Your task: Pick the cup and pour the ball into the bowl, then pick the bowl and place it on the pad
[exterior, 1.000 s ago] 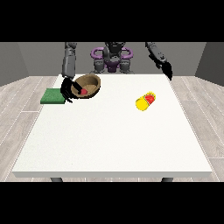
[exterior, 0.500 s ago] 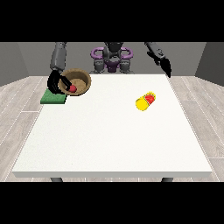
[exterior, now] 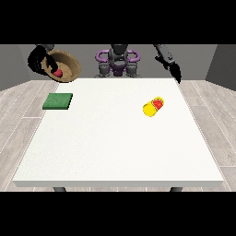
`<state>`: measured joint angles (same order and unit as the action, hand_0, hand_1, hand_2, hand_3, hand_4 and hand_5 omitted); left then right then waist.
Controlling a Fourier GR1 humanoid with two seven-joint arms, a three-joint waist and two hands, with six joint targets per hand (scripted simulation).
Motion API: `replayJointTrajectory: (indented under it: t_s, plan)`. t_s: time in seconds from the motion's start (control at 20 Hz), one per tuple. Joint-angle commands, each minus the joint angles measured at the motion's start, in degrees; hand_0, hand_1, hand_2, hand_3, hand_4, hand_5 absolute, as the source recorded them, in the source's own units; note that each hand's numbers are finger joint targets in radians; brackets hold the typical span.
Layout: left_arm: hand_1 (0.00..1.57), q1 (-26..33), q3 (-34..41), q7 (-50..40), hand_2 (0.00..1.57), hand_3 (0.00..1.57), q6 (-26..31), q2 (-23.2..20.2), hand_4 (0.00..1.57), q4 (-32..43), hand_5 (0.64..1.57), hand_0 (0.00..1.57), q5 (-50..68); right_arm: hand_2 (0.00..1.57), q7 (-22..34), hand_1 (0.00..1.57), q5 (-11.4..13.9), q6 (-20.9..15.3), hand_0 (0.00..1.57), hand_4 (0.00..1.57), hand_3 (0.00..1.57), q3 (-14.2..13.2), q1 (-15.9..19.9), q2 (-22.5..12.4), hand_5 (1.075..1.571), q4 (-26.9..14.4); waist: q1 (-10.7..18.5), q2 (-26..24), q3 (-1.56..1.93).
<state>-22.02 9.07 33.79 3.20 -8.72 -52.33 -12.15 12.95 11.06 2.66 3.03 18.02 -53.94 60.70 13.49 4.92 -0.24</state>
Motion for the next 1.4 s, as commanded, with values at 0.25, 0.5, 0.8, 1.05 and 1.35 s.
replayJointTrajectory:
  t_s: [0.25,0.5,0.8,1.05,1.35]
  plan:
    - [0.0,0.47,9.25,9.24,0.0,0.0,3.6,-9.48,0.0,1.0,0.761,0.0,6.79,1.57,-11.66,1.57,3.21,-6.41,1.57,1.53,1.49,-5.94,0.88,1.72,1.57,-8.54,-4.33,10.46,0.31]
    - [0.0,-1.87,12.61,11.5,0.0,0.0,8.72,-12.99,0.84,-0.92,1.188,0.0,11.75,1.57,-15.97,1.57,2.48,-11.54,1.57,1.42,1.57,-10.11,5.07,5.02,1.563,-16.5,-1.08,16.68,0.38]
    - [0.0,0.0,15.35,10.98,0.0,0.0,10.26,-15.95,0.89,-4.18,1.191,0.0,14.61,1.57,-22.37,1.57,-3.05,-11.2,1.57,1.22,1.57,-16.51,8.79,8.23,1.548,-26.13,-3.1,20.59,0.42]
    - [0.0,2.01,17.17,10.47,0.0,0.0,12.88,-18.51,0.86,-3.52,1.168,0.0,16.38,1.57,-20.1,1.57,-10.46,-4.82,1.57,0.64,1.26,-21.84,11.32,10.65,1.378,-29.4,-3.7,19.02,0.42]
    - [0.0,6.09,17.56,10.08,0.0,0.0,12.69,-17.91,0.86,-6.97,1.188,0.0,17.15,0.63,-16.95,0.15,-13.55,-1.96,0.15,0.0,0.24,-27.3,15.73,2.68,1.237,-35.05,-4.79,17.63,0.34]
